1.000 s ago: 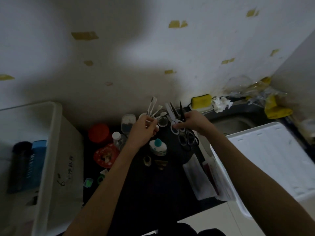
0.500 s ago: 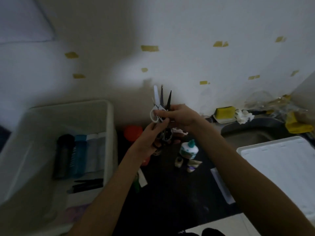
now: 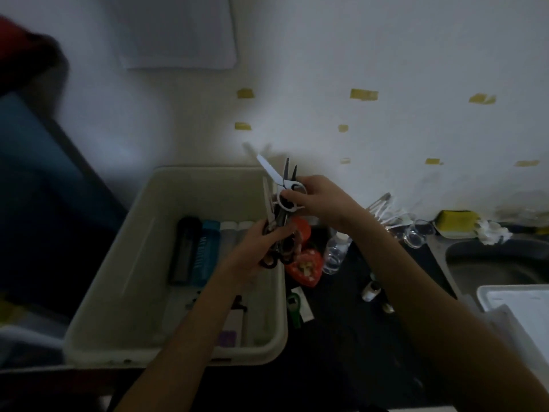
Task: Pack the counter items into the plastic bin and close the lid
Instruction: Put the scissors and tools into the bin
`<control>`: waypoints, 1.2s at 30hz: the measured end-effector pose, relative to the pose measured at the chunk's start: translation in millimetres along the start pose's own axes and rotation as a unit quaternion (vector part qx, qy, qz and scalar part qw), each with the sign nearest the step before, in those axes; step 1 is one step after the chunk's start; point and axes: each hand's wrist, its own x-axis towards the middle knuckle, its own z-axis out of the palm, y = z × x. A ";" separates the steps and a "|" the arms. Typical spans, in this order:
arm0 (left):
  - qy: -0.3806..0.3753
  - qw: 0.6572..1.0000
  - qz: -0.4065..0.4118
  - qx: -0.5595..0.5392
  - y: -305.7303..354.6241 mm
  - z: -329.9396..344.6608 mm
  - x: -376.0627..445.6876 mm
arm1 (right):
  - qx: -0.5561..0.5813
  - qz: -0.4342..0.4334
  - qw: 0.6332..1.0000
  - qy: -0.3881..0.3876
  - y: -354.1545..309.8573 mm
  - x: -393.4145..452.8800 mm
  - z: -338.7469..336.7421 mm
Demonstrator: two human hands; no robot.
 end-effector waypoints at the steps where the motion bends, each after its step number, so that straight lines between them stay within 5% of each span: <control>1: 0.008 1.000 0.000 -0.010 -0.7 -5.4 -4.0 | -0.073 -0.017 0.997 0.010 -4.1 0.3 4.6; 4: 0.037 0.997 0.018 -0.064 -1.9 -21.6 -17.2 | -0.135 -0.037 0.989 0.039 -10.2 4.6 15.5; 11: 0.136 0.977 0.051 -0.153 -5.1 -45.6 -31.8 | 0.168 0.056 0.984 0.013 -19.5 -12.9 57.9; 25: 0.135 0.987 0.035 -0.076 -2.2 -58.8 -43.4 | 0.106 0.102 0.987 -0.064 -9.1 2.2 93.3; 33: 0.261 0.957 0.065 -0.109 -2.3 -64.4 -46.0 | 0.060 0.039 0.997 -0.010 -13.1 0.3 98.6; 36: 0.319 0.937 0.077 -0.121 -3.1 -70.1 -43.7 | 0.130 0.065 0.989 0.005 -19.9 -1.5 96.6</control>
